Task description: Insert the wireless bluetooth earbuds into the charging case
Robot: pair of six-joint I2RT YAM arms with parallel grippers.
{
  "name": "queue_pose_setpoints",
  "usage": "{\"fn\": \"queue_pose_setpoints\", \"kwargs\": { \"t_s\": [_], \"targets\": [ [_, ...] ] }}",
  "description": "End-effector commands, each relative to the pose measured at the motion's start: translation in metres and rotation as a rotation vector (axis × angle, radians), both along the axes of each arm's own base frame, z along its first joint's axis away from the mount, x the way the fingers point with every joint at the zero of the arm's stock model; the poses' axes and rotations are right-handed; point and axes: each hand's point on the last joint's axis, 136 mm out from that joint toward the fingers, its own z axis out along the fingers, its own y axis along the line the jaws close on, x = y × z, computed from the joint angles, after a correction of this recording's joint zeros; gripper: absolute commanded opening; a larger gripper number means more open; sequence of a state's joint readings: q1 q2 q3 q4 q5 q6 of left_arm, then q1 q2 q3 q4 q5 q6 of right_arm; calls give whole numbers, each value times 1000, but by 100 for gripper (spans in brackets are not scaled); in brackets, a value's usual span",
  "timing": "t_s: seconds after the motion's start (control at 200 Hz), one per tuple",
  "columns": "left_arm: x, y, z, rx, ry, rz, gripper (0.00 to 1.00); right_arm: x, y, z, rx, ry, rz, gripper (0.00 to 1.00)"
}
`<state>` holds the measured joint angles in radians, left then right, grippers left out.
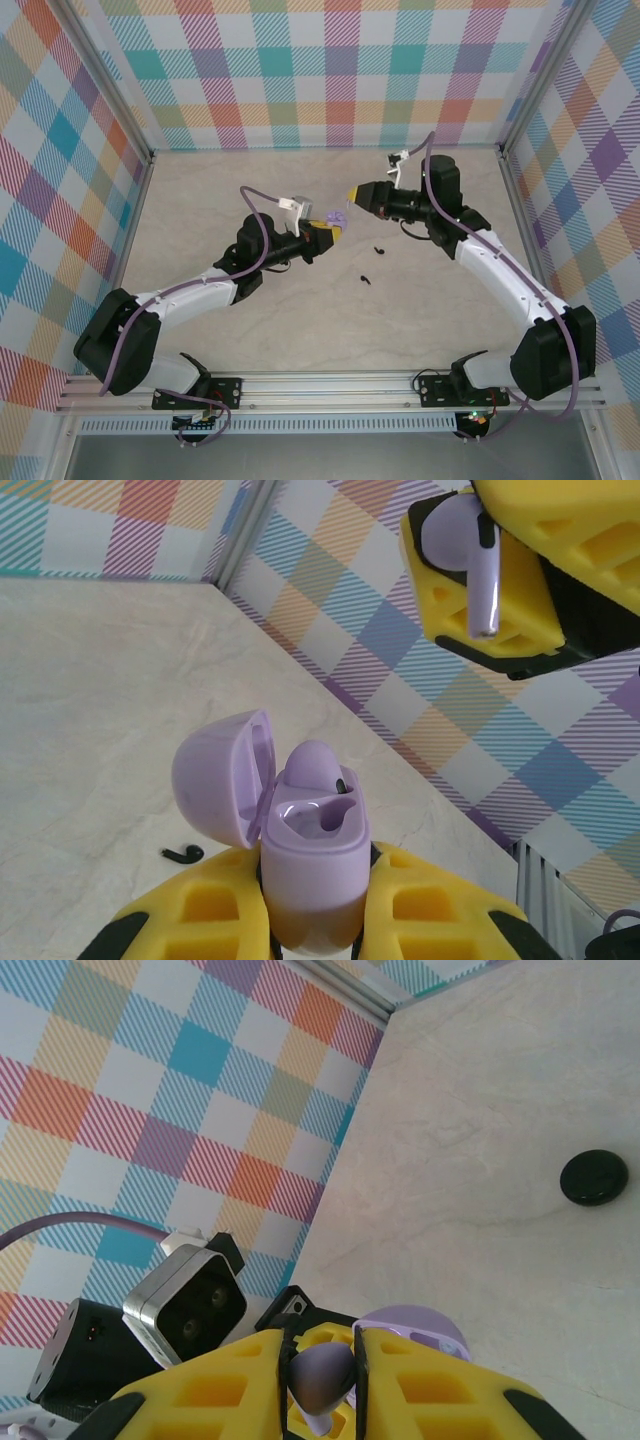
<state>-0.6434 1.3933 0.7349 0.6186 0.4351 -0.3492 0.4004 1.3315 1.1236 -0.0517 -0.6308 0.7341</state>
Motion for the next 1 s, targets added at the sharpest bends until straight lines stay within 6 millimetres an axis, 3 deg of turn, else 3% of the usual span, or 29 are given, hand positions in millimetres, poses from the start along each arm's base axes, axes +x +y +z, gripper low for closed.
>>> {"fn": "queue_pose_setpoints", "kwargs": {
  "t_s": [0.0, 0.455, 0.995],
  "targets": [
    [-16, -6, 27, -53, -97, -59, 13, -9, 8, 17, 13, -82, 52, 24],
    [-24, -8, 42, -83, -139, -85, 13, -13, 20, 11, -22, -92, 78, 24],
    [-27, -8, 45, -87, -141, -88, 13, -12, 21, 4, -41, -85, 81, 24]
  ]
}}
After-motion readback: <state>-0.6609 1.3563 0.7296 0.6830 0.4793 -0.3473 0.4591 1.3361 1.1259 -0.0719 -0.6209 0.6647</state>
